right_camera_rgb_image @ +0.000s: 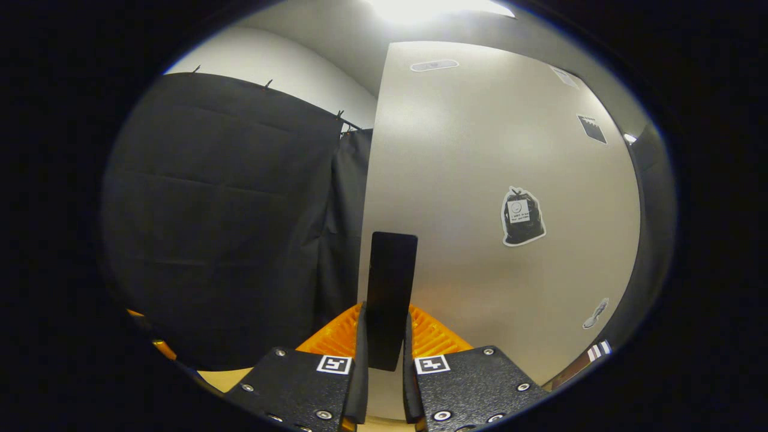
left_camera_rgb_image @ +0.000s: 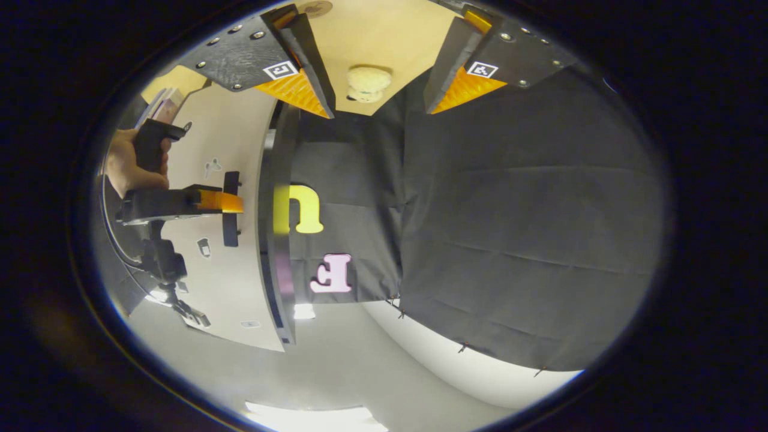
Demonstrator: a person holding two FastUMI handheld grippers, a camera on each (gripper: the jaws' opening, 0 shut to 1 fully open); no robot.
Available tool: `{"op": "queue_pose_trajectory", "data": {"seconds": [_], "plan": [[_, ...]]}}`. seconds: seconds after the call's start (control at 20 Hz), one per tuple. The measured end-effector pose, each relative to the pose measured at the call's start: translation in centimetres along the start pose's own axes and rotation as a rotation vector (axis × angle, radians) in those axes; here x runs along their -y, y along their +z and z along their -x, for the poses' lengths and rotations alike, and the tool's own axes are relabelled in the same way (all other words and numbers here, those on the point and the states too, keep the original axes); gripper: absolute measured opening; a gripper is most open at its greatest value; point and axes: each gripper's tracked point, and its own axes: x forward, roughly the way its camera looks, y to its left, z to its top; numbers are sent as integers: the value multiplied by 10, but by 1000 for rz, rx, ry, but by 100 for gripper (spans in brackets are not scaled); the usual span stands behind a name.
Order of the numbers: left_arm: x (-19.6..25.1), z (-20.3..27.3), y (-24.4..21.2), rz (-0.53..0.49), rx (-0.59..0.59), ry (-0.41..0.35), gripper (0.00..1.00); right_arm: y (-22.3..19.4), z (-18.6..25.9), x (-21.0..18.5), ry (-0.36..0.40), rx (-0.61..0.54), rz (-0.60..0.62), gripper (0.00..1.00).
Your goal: Open the cabinet door with the right hand, grasp the bottle in the cabinet with the left hand and place it on the coaster, then close the cabinet door with the right hand.
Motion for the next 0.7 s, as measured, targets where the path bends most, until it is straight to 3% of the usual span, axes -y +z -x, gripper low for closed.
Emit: {"op": "queue_pose_trajectory", "data": {"seconds": [0.3, 0.5, 0.7], "plan": [[31, -47, -2, 7, -3, -75, 87, -3, 6, 4, 33, 19, -4, 24], [51, -72, 1, 10, 9, -85, 86, -4, 6, 5, 62, 15, 4, 24], [59, -79, -2, -2, -3, -81, 86, -5, 8, 10, 140, 19, -10, 24]]}}
